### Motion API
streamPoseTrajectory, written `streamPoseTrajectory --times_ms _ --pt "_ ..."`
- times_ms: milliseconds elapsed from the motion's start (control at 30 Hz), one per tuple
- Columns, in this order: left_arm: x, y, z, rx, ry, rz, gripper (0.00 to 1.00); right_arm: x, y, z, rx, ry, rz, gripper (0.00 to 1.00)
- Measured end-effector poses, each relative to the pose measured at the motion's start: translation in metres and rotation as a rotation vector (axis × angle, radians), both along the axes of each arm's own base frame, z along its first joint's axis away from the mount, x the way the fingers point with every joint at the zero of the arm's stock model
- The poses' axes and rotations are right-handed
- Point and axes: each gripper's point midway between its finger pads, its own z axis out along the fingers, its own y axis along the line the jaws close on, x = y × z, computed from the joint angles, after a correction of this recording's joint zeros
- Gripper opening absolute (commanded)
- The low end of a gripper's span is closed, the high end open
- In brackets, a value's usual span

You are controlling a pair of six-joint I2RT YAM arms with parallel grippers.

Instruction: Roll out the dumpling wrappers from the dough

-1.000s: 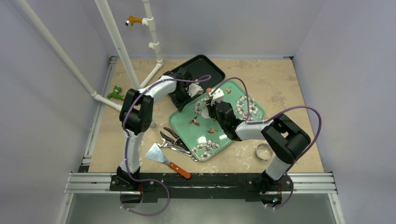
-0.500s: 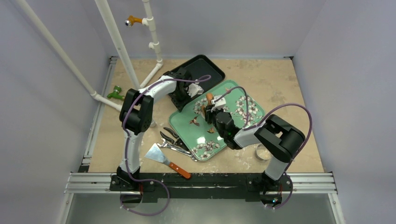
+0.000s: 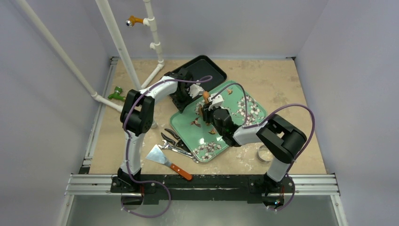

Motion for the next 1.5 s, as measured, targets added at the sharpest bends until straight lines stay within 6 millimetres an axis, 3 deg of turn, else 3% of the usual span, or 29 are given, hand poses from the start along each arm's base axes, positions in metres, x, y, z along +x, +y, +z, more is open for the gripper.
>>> streamPoseTrajectory --times_ms 500,700,833,933,1067,1267,1367,1500 --pt "0.0 0.0 0.0 0.0 0.001 0.001 0.0 -0.009 0.018 -0.003 0.063 0.064 0.068 0.0" --pt "0.0 0.0 0.0 0.0 0.001 0.001 0.0 -0.024 0.033 0.008 0.021 0.142 0.184 0.0" --pt "0.0 0.0 0.0 0.0 0.001 0.001 0.0 -0.029 0.036 0.038 0.04 0.133 0.244 0.0" --pt "0.0 0.0 0.0 0.0 0.001 0.001 0.0 -0.019 0.023 0.06 0.056 0.087 0.218 0.0" --pt "0.0 0.0 0.0 0.0 0.001 0.001 0.0 0.008 -0.011 0.068 0.029 0.041 0.1 0.0" --pt "0.0 0.0 0.0 0.0 0.001 0.001 0.0 0.029 -0.063 0.033 -0.092 0.054 -0.086 0.0" --pt "0.0 0.0 0.0 0.0 0.001 0.001 0.0 0.029 -0.072 0.008 -0.132 0.081 -0.127 0.0" --pt "0.0 0.0 0.0 0.001 0.002 0.001 0.0 0.027 -0.068 0.006 -0.114 0.053 -0.136 0.0"
